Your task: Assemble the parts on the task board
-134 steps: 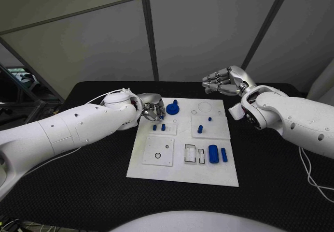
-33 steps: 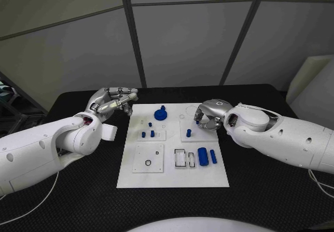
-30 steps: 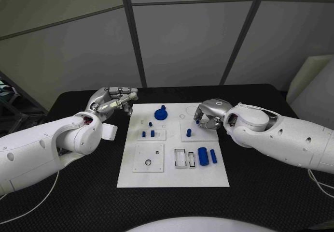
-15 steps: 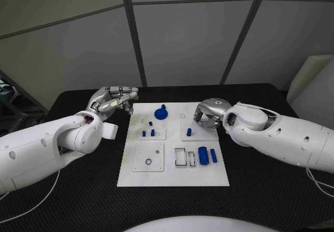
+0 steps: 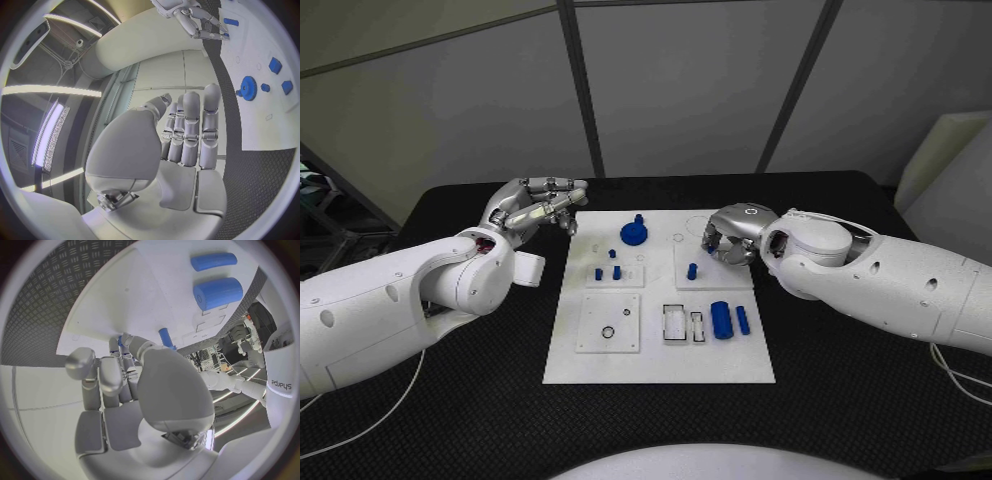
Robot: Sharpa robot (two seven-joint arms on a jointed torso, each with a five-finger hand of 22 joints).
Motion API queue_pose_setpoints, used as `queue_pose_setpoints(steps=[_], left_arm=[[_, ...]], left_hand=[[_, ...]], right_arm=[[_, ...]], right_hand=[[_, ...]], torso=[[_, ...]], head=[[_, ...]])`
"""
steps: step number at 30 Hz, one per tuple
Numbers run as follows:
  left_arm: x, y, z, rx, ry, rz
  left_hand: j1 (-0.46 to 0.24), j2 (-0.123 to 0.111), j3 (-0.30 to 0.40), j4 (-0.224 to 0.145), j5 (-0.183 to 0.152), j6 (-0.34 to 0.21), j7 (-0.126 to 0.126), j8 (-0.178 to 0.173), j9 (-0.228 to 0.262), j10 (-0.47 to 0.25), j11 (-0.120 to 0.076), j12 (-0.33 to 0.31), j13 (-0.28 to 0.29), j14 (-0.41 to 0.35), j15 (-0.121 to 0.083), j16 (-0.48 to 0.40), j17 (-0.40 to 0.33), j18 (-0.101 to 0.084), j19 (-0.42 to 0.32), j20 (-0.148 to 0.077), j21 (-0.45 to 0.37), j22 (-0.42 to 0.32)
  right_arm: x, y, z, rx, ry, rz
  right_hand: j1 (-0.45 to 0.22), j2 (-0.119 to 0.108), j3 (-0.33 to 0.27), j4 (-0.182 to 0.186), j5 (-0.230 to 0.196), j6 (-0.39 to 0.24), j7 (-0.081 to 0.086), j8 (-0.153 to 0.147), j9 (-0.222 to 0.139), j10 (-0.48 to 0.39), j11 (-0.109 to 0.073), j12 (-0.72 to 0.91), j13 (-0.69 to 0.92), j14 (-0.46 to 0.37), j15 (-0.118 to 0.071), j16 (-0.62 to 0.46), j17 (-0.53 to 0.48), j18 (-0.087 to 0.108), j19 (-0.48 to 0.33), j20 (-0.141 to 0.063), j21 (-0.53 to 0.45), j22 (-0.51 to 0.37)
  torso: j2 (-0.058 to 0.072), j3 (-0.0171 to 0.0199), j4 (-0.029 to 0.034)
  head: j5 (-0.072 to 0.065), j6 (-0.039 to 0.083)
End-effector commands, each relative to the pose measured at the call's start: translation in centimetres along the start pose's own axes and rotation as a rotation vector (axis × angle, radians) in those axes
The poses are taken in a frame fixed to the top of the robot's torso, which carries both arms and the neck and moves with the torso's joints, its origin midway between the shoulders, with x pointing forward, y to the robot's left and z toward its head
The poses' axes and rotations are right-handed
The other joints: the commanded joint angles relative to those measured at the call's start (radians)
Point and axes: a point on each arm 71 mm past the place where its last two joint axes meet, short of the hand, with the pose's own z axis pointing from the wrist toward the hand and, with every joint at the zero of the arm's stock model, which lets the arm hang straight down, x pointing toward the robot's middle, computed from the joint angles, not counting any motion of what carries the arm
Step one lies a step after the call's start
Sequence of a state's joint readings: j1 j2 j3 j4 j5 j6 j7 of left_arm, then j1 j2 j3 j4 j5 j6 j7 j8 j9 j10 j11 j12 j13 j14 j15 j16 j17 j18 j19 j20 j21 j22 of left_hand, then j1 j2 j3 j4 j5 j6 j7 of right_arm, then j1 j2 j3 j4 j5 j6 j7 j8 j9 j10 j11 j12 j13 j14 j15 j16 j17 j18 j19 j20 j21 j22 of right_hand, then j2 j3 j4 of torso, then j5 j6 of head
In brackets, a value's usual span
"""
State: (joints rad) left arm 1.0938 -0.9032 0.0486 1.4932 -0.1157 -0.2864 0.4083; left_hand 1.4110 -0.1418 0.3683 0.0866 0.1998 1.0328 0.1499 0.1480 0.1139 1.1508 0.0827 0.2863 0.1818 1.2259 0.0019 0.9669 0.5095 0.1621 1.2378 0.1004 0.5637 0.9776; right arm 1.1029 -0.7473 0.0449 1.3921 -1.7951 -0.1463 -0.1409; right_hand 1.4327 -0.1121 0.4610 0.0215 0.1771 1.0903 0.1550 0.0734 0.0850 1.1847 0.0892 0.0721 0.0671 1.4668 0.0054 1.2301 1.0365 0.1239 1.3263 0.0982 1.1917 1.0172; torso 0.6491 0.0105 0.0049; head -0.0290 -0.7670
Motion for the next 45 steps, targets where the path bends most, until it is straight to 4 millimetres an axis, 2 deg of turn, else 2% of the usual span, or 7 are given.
queue_pose_setpoints(steps=[1, 8, 18, 28, 34, 39, 45], left_arm=[[0.1, 0.0, 0.1, -0.003, 0.005, -0.007], [0.1, 0.1, 0.0, -0.01, 0.006, -0.008], [0.1, 0.2, 0.0, -0.018, 0.004, -0.008], [-0.1, 0.4, -0.1, -0.023, 0.001, -0.007], [-0.2, 0.4, -0.1, -0.024, -0.003, -0.006], [-0.2, 0.4, -0.1, -0.024, -0.003, -0.006], [0.0, 0.4, -0.1, -0.022, 0.0, -0.007]], left_hand=[[0.003, 0.004, -0.005, -0.001, 0.001, -0.003, 0.007, 0.002, -0.001, -0.009, -0.002, 0.005, 0.001, -0.01, 0.0, -0.004, -0.001, 0.014, -0.009, 0.0, -0.009, -0.003], [0.003, 0.005, -0.008, -0.002, 0.001, -0.01, 0.01, 0.001, -0.004, -0.017, 0.001, 0.008, 0.003, -0.014, 0.003, -0.005, -0.003, 0.016, -0.013, 0.001, -0.024, -0.012], [0.004, 0.007, -0.009, -0.002, 0.001, -0.012, 0.011, 0.001, -0.004, -0.02, 0.001, 0.01, 0.004, -0.015, 0.004, -0.005, -0.004, 0.017, -0.016, 0.001, -0.032, -0.017], [0.005, 0.007, -0.009, -0.003, 0.001, -0.012, 0.012, 0.001, -0.004, -0.021, 0.001, 0.011, 0.004, -0.016, 0.004, -0.005, -0.004, 0.017, -0.016, 0.002, -0.034, -0.018], [0.005, 0.007, -0.009, -0.003, 0.001, -0.012, 0.012, 0.001, -0.004, -0.021, 0.001, 0.011, 0.004, -0.016, 0.004, -0.005, -0.004, 0.017, -0.016, 0.002, -0.034, -0.018], [0.007, 0.008, -0.009, -0.004, 0.001, -0.013, 0.012, 0.001, -0.005, -0.023, 0.002, 0.014, 0.005, -0.018, 0.004, -0.005, -0.005, 0.018, -0.018, 0.002, -0.039, -0.021], [0.007, 0.008, -0.009, -0.004, 0.001, -0.013, 0.012, 0.001, -0.005, -0.023, 0.002, 0.014, 0.005, -0.018, 0.004, -0.005, -0.005, 0.018, -0.018, 0.002, -0.039, -0.021]], right_arm=[[0.4, -0.2, 0.0, 0.019, 0.044, -0.009], [0.3, 0.0, 0.2, 0.016, 0.03, -0.006], [-0.4, 0.4, -0.2, -0.003, -0.066, 0.011], [-1.3, 0.6, -1.6, -0.013, -0.13, 0.027], [-1.9, 1.0, -2.7, -0.027, -0.145, 0.045], [-3.1, 2.3, -3.4, -0.068, -0.19, 0.078], [-4.1, 5.4, -3.8, -0.157, -0.227, 0.124]], right_hand=[[-0.011, -0.006, 0.005, -0.001, -0.004, -0.003, 0.007, -0.006, -0.001, -0.004, 0.003, -0.004, -0.001, 0.027, 0.0, 0.004, 0.003, -0.014, -0.005, 0.0, 0.005, 0.002], [-0.017, -0.012, 0.008, -0.001, -0.004, -0.008, 0.008, -0.009, -0.002, -0.008, 0.005, -0.006, -0.001, 0.027, 0.002, 0.008, 0.006, -0.014, -0.007, 0.001, 0.007, 0.004], [-0.001, 0.016, 0.031, -0.017, 0.002, 0.042, -0.008, 0.015, 0.011, 0.05, -0.015, 0.015, 0.01, 0.03, -0.016, 0.031, 0.029, -0.022, 0.012, -0.005, 0.051, 0.06], [-0.004, 0.018, 0.032, -0.018, 0.002, 0.048, -0.01, 0.016, 0.013, 0.055, -0.016, 0.015, 0.01, 0.03, -0.017, 0.036, 0.034, -0.024, 0.017, -0.006, 0.06, 0.072], [-0.005, 0.017, 0.031, -0.018, 0.002, 0.049, -0.01, 0.016, 0.013, 0.055, -0.017, 0.014, 0.01, 0.03, -0.017, 0.036, 0.034, -0.024, 0.016, -0.006, 0.06, 0.072], [-0.006, 0.015, 0.033, -0.021, 0.015, 0.049, -0.01, 0.015, 0.014, 0.056, -0.017, 0.011, 0.01, 0.03, -0.018, 0.039, 0.036, -0.025, 0.017, -0.007, 0.064, 0.076], [-0.007, 0.014, 0.035, -0.023, 0.021, 0.047, -0.01, 0.013, 0.014, 0.054, -0.016, 0.008, 0.009, 0.03, -0.018, 0.041, 0.037, -0.026, 0.017, -0.008, 0.067, 0.08]], torso=[[0.0, 0.0006, -0.0005], [0.001, 0.0008, -0.0002], [0.001, 0.0018, -0.0008], [0.0, 0.0004, 0.0008], [0.0, -0.0002, -0.0013], [0.001, 0.0006, -0.0009], [0.001, 0.0001, 0.0004]], head=[[-0.001, -0.001], [-0.002, -0.002], [0.001, -0.005], [0.003, -0.007], [0.007, -0.008], [0.011, -0.007], [0.022, -0.006]])
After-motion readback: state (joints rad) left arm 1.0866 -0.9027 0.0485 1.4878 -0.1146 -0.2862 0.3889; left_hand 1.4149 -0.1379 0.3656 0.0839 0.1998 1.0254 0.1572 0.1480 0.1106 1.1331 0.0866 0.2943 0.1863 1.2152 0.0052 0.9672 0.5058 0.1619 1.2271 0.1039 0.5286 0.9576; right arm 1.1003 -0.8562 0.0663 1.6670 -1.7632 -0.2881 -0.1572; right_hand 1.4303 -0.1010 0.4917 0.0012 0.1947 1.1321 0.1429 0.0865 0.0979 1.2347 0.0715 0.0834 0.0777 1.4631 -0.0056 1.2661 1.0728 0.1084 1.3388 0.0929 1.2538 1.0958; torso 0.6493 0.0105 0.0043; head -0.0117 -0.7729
